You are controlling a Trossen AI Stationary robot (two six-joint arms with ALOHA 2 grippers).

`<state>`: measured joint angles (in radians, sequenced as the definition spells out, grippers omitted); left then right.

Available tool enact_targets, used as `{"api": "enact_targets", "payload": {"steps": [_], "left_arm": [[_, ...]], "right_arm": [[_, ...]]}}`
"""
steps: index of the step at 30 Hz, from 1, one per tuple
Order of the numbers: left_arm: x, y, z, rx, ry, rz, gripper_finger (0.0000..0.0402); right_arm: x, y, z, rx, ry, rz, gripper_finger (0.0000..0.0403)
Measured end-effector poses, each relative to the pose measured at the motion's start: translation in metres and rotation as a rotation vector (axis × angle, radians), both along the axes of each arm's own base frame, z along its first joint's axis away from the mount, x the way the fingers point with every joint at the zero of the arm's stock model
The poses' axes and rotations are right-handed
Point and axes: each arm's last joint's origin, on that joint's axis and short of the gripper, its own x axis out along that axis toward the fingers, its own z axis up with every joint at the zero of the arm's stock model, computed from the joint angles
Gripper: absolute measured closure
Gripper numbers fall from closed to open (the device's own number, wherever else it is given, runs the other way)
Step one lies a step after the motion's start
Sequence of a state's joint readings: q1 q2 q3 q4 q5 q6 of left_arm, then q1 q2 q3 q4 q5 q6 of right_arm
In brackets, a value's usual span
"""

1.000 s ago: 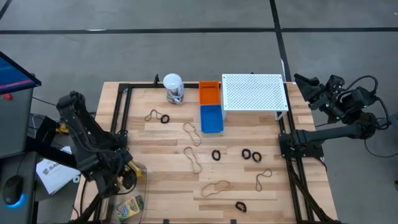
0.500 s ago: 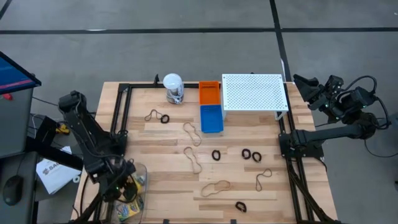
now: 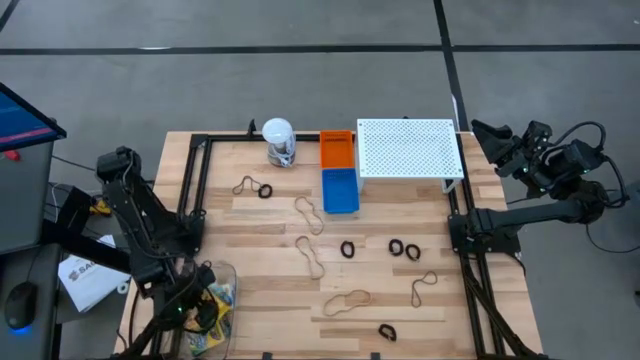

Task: Pick & Place Office Desk Supplies
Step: Put the box of crayons into the transparent bin

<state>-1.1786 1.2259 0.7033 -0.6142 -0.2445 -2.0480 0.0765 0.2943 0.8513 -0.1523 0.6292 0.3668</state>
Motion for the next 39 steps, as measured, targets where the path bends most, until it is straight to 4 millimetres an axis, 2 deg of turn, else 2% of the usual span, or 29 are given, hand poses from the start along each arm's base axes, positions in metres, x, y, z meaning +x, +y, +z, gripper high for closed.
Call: {"api": "enact_targets", "payload": {"steps": [8,12,19,24,28,33,39], "left_arm": [[0.003,-0.007,-0.019,-0.213,-0.093,0.033,0.0059],[0.000,-0.006,-0.026,-0.246,-0.089,0.021,0.0036],[-0.006,-0.004,-0.017,-0.288,-0.097,-0.005,0.0030],[-0.014,0.008,-0.006,-0.282,-0.096,0.009,0.0030],[-0.014,0.017,-0.008,-0.250,-0.035,0.037,0.0030],[-0.009,0.013,-0.015,-0.213,-0.002,-0.001,0.0048],[-0.006,0.010,-0.009,-0.131,0.004,0.030,0.0121]], "right_arm": [[0.010,0.001,-0.001,0.007,0.034,0.003,0.0179],[0.017,0.001,-0.005,0.028,0.068,0.012,0.0179],[0.021,0.002,-0.005,0.035,0.069,0.015,0.0179],[0.021,0.002,-0.004,0.035,0.065,0.014,0.0179],[0.021,0.002,-0.004,0.035,0.064,0.014,0.0179],[0.021,0.002,-0.004,0.036,0.060,0.014,0.0179],[0.021,0.002,-0.004,0.036,0.059,0.015,0.0179]]}}
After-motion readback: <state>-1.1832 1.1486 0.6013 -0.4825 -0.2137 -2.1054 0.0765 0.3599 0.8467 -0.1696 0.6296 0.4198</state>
